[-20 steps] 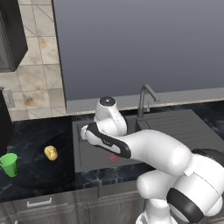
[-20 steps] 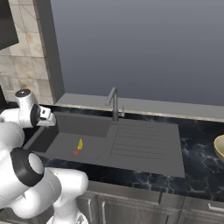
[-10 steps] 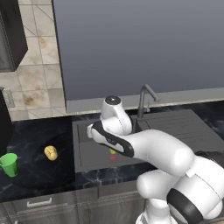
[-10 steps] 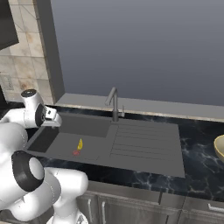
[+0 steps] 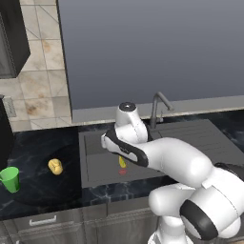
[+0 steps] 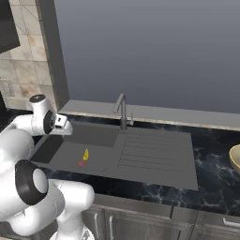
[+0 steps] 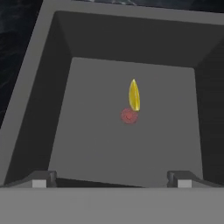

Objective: Remove the lemon wedge and potato from the sink. Then move the bowl and cup from the counter to the sink for washing.

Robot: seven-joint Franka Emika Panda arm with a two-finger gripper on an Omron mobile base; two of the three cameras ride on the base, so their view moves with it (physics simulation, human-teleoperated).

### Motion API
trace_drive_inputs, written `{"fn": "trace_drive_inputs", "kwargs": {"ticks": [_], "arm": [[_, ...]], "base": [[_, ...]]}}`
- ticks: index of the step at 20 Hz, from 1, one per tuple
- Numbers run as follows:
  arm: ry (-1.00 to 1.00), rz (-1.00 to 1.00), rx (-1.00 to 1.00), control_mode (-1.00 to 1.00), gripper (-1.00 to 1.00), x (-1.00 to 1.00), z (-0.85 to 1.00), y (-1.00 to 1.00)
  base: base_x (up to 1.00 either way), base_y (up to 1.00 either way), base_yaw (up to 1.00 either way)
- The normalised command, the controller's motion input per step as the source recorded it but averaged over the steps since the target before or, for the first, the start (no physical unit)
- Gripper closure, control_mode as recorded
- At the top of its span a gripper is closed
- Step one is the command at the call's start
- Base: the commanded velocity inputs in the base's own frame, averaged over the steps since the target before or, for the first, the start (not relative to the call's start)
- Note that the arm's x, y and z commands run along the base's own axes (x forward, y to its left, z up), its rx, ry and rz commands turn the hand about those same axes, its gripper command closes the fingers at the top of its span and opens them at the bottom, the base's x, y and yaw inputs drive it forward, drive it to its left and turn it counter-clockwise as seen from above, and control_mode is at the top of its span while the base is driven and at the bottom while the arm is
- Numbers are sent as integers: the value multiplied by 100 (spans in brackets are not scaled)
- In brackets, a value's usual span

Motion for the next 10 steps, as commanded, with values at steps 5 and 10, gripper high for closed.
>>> {"fn": "trace_drive_inputs", "kwargs": {"ticks": [5, 10], "arm": [[1, -1, -5, -100, -100, 9, -1, -22], [0, -1, -5, -100, -100, 10, -3, -21]], "base": [[0, 0, 0], [0, 0, 0]]}}
